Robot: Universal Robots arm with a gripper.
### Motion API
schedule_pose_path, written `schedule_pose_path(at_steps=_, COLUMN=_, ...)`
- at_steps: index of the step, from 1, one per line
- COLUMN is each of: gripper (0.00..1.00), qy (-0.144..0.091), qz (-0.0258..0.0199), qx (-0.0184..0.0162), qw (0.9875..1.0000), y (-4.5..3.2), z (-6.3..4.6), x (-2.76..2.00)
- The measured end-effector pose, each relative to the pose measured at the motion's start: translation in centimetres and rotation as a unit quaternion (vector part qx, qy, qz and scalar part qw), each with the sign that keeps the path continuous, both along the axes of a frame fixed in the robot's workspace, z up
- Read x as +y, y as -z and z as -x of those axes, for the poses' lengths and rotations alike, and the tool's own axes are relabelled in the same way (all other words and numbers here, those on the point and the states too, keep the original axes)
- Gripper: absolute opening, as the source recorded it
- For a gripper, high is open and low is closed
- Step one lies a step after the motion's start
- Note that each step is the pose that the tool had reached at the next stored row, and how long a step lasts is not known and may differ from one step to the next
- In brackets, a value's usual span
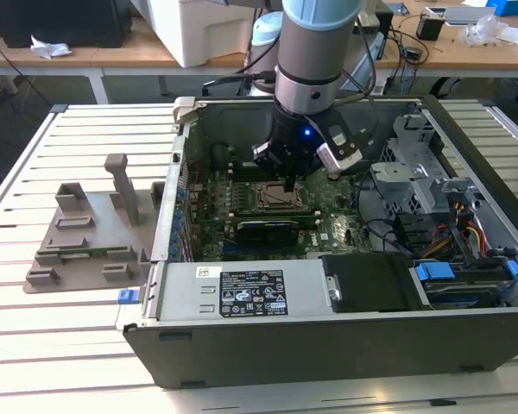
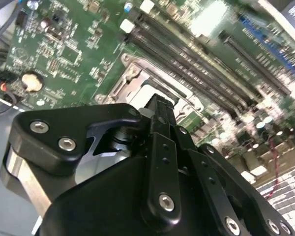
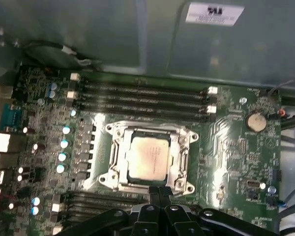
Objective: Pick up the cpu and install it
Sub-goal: 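Install the second cpu locking lever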
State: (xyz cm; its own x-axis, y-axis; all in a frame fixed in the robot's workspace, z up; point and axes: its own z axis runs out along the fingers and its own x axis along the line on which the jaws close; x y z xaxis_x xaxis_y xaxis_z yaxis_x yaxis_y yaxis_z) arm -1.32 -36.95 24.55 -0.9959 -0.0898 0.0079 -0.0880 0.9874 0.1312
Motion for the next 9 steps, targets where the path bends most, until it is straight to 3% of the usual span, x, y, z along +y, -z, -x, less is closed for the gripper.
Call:
schedule_pose_path(at_steps=2, gripper=0.11, qy=0.000, qz=0.0000, qx=-0.0001, qw=1.0000, y=0.19, z=0.2, x=-0.41)
schedule_pose_path(at_steps=9, gripper=0.11, qy=0.000, qz=0.0000, qx=-0.0001, qw=1.0000, y=0.90, z=1.5, x=-1.13)
